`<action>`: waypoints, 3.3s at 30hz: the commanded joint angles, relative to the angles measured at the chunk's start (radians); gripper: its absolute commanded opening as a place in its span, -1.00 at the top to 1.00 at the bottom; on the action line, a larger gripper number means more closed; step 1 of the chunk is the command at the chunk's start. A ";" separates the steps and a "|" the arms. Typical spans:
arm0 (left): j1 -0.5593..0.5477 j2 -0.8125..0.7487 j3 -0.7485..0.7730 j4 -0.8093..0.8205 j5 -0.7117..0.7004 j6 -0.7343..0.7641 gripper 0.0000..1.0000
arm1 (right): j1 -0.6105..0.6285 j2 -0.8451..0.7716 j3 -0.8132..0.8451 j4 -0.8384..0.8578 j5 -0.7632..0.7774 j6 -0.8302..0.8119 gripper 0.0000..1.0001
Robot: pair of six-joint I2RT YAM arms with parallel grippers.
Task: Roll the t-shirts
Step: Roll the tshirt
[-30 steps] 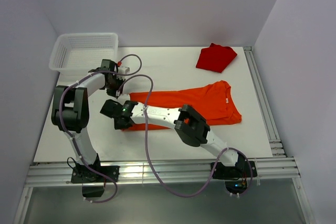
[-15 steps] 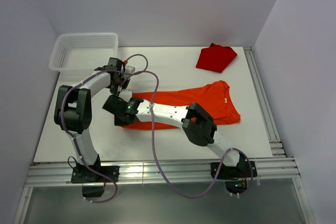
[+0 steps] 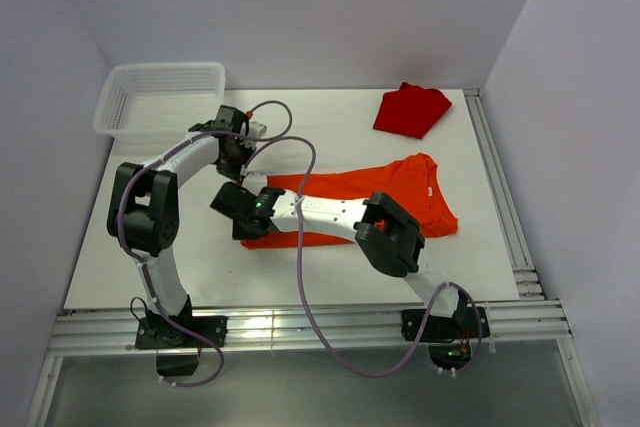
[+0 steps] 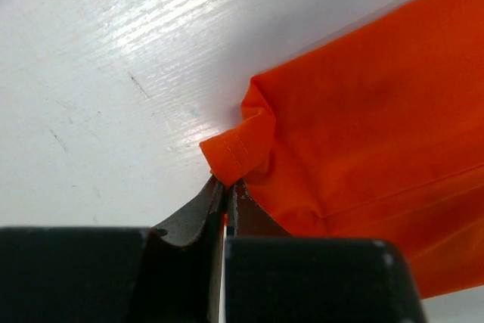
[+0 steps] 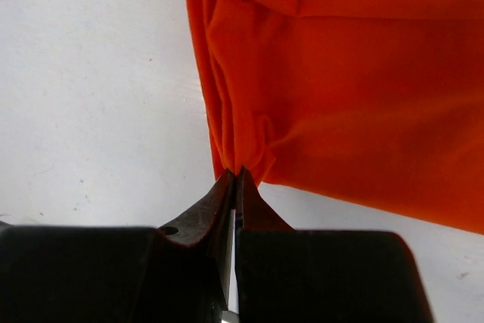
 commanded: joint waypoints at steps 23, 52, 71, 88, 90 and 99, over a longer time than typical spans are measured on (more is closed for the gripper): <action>-0.127 0.075 0.106 -0.014 -0.041 -0.020 0.88 | -0.024 -0.180 -0.276 0.143 0.059 0.117 0.97; -0.111 0.015 0.214 -0.096 0.125 0.025 0.00 | -0.049 -0.246 -0.401 0.190 0.087 0.192 0.49; 0.054 -0.104 0.136 -0.112 0.237 0.055 0.41 | -0.070 -0.312 -0.456 0.200 0.118 0.184 0.34; 0.041 0.001 0.040 -0.035 0.309 0.040 0.68 | -0.082 -0.261 -0.324 0.181 0.122 0.114 0.33; 0.032 0.015 0.048 -0.032 0.315 0.034 0.67 | -0.084 -0.255 -0.319 0.186 0.118 0.109 0.33; -0.034 0.063 0.085 -0.020 0.312 0.002 0.66 | -0.087 -0.250 -0.325 0.206 0.096 0.097 0.32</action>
